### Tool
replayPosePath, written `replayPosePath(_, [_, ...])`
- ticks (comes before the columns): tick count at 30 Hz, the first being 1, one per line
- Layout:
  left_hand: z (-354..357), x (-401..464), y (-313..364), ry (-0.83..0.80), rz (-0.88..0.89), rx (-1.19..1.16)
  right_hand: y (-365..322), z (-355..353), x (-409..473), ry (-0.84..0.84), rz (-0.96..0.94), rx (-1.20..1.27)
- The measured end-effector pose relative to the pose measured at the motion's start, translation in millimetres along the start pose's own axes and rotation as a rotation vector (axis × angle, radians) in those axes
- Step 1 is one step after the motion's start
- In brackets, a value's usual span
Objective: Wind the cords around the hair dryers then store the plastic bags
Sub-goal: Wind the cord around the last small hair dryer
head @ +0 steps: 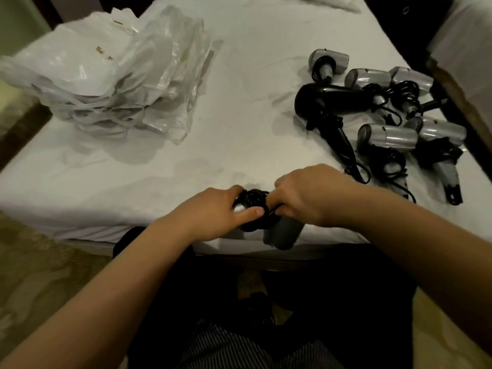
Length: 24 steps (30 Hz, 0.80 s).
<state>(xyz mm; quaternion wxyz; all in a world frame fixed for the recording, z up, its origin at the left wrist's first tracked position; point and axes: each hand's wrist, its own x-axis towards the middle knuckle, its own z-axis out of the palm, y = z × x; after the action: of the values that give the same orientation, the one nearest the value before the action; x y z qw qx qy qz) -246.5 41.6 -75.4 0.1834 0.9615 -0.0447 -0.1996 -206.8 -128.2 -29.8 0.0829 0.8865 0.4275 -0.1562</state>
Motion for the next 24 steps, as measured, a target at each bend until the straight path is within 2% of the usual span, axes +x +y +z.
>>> replayPosePath(2, [-5.8,-2.8,-1.6,-0.113,0.074,-0.06,4.0,-5.8,1.9,0.005,-0.056,0.011])
replayPosePath(5, [-12.0,-6.1,-5.6,-0.27,0.154,-0.254,14.5,-4.0,3.8,0.048,-0.1,0.166])
replayPosePath(7, [-12.6,-7.0,-9.5,-0.404,0.195,-0.38,20.7,-2.8,2.1,-0.024,-0.108,0.469])
replayPosePath(10, [-7.2,-6.1,-14.5,-0.587,0.331,-0.59,30.0,3.8,-1.9,-0.221,-0.178,1.012])
replayPosePath(12, [1.2,-4.9,-15.5,-0.684,0.471,-0.818,38.5,17.7,1.4,-0.316,-0.223,1.337])
replayPosePath(14, [16.2,-2.4,-14.1,-0.739,0.611,-1.096,43.6,40.8,10.2,-0.307,-0.171,1.534])
replayPosePath(17, [39.5,4.8,-13.6,-0.746,0.65,-1.359,35.5,92.5,22.1,-0.125,-0.01,1.812])
replayPosePath(19, [52.4,9.4,-15.1,-0.628,0.647,-1.425,24.8,115.3,19.3,0.021,0.166,2.09])
replayPosePath(20, [58.7,11.1,-16.2,-0.522,0.604,-1.449,17.9,119.2,16.3,0.093,0.186,2.168])
replayPosePath(22, [68.7,14.1,-18.3,-0.368,0.401,-1.51,2.8,112.3,9.6,0.107,0.071,2.225])
replayPosePath(24, [80.2,17.5,-22.2,-0.297,0.163,-1.536,-6.1,105.8,9.9,0.051,0.102,2.168])
